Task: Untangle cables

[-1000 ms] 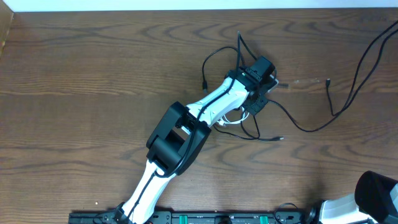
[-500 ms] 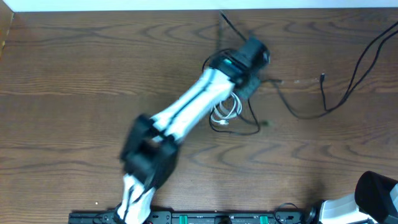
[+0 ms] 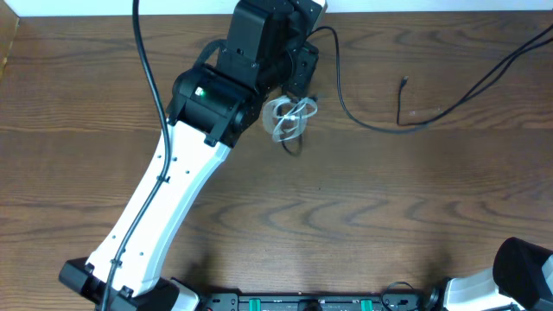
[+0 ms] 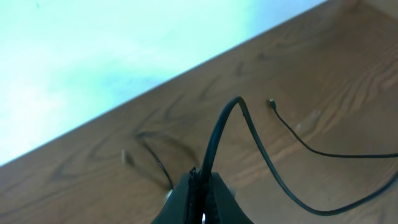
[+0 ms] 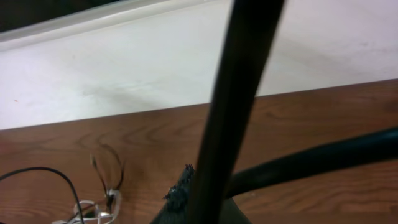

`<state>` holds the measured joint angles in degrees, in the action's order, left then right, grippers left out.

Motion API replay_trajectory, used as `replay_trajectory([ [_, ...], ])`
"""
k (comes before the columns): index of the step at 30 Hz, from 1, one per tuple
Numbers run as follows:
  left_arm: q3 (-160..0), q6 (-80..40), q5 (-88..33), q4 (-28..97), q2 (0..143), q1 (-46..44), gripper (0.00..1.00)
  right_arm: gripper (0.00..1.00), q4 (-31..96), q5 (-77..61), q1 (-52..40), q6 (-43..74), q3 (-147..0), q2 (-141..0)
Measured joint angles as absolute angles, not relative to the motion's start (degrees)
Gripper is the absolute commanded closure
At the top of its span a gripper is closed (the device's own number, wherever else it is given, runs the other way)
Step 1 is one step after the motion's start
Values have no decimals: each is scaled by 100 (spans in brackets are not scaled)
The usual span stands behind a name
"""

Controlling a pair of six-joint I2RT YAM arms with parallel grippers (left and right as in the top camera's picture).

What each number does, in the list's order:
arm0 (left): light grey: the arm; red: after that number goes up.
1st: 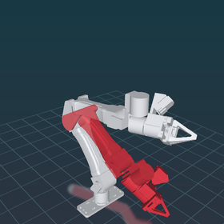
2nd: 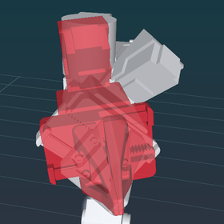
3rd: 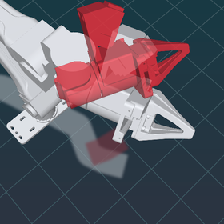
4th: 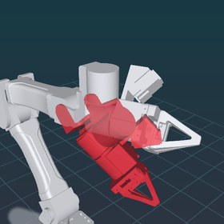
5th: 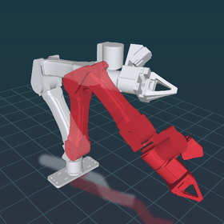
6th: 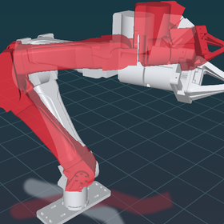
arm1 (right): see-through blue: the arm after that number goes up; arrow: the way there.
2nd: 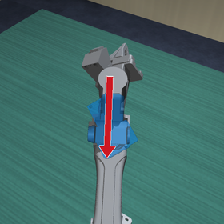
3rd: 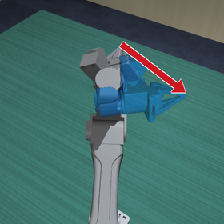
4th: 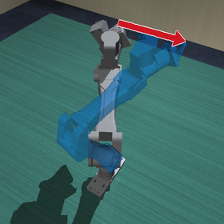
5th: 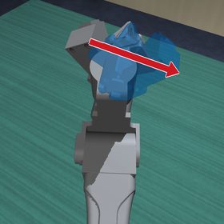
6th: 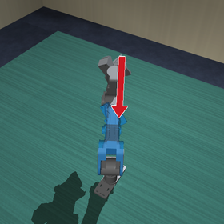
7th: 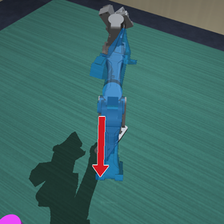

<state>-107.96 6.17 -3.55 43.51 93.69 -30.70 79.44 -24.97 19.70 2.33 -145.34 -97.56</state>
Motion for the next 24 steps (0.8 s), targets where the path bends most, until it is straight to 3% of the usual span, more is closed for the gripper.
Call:
replay_trajectory([
  [11,-10718,1181,-458,5347,10003,-3057,93,99,8060,-2532,1970,228,-14534,-9756],
  [24,-10656,2709,-462,7804,10276,-3059,93,99,8079,-2534,1970,228,-14534,-9756],
])
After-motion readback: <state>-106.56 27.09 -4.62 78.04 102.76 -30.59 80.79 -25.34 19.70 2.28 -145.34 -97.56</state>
